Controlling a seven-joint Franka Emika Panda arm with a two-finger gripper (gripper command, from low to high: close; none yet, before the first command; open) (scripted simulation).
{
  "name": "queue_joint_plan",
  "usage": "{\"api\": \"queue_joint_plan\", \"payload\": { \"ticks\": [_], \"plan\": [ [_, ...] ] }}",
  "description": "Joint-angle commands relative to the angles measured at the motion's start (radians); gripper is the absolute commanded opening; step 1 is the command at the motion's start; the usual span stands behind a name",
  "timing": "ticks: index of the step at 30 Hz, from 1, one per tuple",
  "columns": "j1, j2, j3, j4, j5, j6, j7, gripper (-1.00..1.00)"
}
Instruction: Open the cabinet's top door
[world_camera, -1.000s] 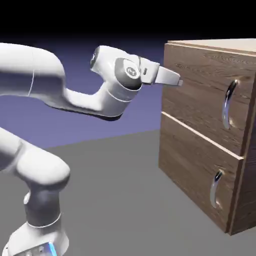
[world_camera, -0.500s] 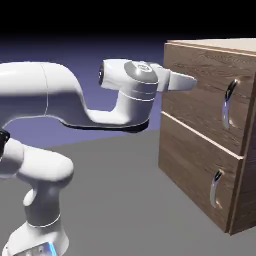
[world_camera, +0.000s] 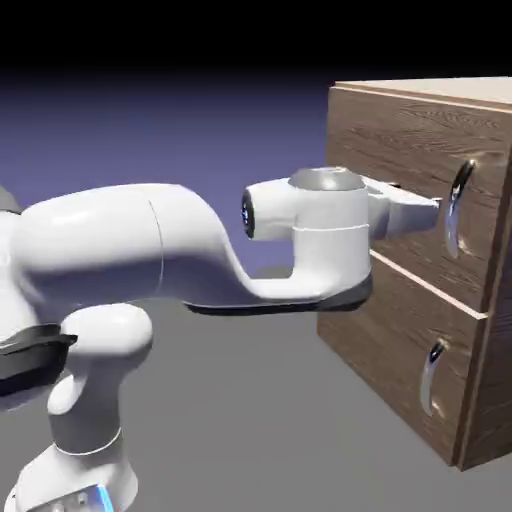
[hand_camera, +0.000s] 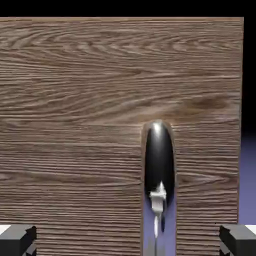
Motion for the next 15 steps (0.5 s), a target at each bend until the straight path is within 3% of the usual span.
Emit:
{"api": "queue_joint_plan", "payload": {
  "ticks": [1, 9, 10, 15],
  "plan": [
    [0.016, -0.007, -0.019, 0.009, -0.044, -0.002, 0.03, 1.0],
    [0.212, 0.018, -0.134, 0.159, -0.104, -0.019, 0.063, 1.0],
    [0.212, 0.018, -0.134, 0.159, -0.104, -0.019, 0.063, -1.0],
    [0.067, 0.081, -0.046, 0.039, -0.105, -0.087, 0.157, -1.0]
  ]
}}
